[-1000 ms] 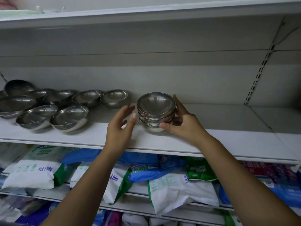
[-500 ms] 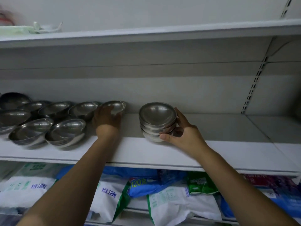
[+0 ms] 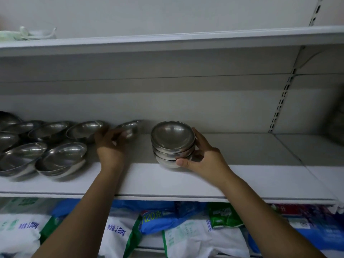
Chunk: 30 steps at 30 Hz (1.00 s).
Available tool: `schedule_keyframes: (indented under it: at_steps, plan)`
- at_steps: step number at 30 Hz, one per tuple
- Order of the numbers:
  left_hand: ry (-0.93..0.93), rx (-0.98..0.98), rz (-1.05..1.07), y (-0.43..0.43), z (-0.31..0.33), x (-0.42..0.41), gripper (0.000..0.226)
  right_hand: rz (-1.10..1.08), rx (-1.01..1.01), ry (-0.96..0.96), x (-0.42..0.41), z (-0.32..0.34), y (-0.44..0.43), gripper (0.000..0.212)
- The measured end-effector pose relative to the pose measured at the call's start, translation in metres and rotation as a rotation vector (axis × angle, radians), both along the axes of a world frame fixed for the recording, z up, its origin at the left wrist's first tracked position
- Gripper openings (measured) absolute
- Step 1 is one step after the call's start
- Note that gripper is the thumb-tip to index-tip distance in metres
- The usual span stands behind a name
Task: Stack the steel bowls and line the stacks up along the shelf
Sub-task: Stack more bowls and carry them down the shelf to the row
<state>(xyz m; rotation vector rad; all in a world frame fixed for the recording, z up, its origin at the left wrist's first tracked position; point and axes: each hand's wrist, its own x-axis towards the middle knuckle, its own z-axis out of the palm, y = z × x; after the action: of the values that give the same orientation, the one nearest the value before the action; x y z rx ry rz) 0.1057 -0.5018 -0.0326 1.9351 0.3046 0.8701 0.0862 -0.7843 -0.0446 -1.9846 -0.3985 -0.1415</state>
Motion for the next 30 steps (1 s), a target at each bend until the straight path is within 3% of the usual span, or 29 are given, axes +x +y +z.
schedule_keyframes:
  at_steps: [5, 10, 15, 22, 25, 30]
  plan:
    - [-0.279, -0.17, -0.099, -0.039, 0.031, -0.031, 0.009, 0.022, 0.006, 0.007, 0.001, 0.003, 0.001, 0.112]
    - [-0.429, -0.036, -0.283, -0.067, 0.043, -0.055, 0.011, 0.026, 0.028, -0.007, 0.001, 0.002, 0.002, 0.111]
    - [-0.392, 0.045, -0.396, -0.075, 0.013, -0.053, 0.013, 0.033, 0.046, -0.022, 0.0, 0.003, 0.003, 0.107]
    - [-0.146, -0.261, -0.494, -0.079, -0.004, -0.056, 0.064, 0.021, 0.027, -0.042, -0.002, 0.003, 0.004, 0.091]
    - [-0.081, -0.253, -0.577, -0.078, -0.005, -0.053, 0.056, 0.012, 0.026, -0.034, -0.002, 0.004, 0.004, 0.089]
    - [-0.083, -0.277, -0.507, -0.073, -0.01, -0.051, 0.05, 0.021, 0.031, -0.018, 0.001, 0.006, 0.008, 0.095]
